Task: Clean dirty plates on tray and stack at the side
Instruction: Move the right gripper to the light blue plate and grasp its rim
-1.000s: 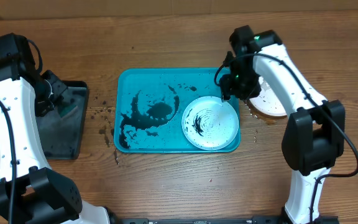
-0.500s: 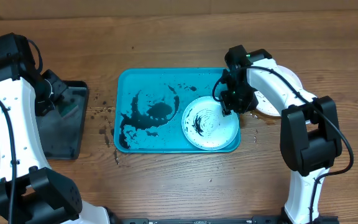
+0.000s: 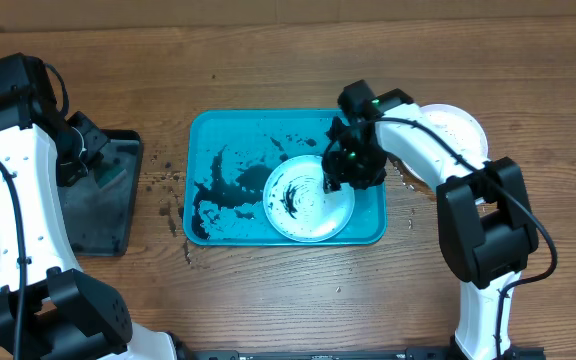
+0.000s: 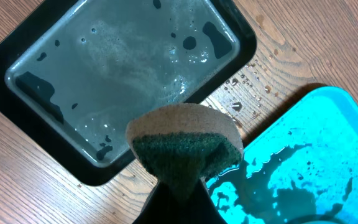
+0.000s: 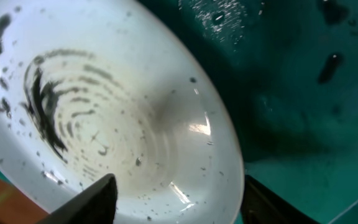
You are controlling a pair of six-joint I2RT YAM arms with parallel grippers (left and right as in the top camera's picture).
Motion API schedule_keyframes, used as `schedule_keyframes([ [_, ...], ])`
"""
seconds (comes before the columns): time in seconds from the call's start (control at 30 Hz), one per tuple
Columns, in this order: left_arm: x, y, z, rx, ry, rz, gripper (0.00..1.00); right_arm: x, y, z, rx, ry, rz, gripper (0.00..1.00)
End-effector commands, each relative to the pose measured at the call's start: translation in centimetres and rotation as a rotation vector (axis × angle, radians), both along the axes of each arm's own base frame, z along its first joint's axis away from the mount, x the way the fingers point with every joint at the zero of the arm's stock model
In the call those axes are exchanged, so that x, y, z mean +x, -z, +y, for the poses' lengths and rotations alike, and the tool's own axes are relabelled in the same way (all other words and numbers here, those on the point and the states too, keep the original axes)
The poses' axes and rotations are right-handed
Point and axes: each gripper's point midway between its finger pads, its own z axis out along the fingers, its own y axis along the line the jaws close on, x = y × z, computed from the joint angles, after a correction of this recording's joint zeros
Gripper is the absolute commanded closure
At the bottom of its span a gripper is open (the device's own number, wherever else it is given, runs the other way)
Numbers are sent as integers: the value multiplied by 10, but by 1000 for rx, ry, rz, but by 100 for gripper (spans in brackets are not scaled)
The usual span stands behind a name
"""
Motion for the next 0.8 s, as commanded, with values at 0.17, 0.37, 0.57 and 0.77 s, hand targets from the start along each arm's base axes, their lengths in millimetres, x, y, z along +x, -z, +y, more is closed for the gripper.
schedule_keyframes([
  [0.17, 0, 0, -1, -17, -17, -8, 96, 0, -4, -18, -143, 226, 14, 47],
  [0.37, 2, 0, -5, -38, -10, -17, 96, -4, 7, -22, -158, 230, 18, 58],
  [0.57, 5, -1, -8, -56, -4, -32, 96, -6, 19, -20, -140, 270, 19, 78],
  [0.77, 23, -2, -64, -185, 202, -78, 96, 14, 16, 2, -42, 373, -16, 96],
])
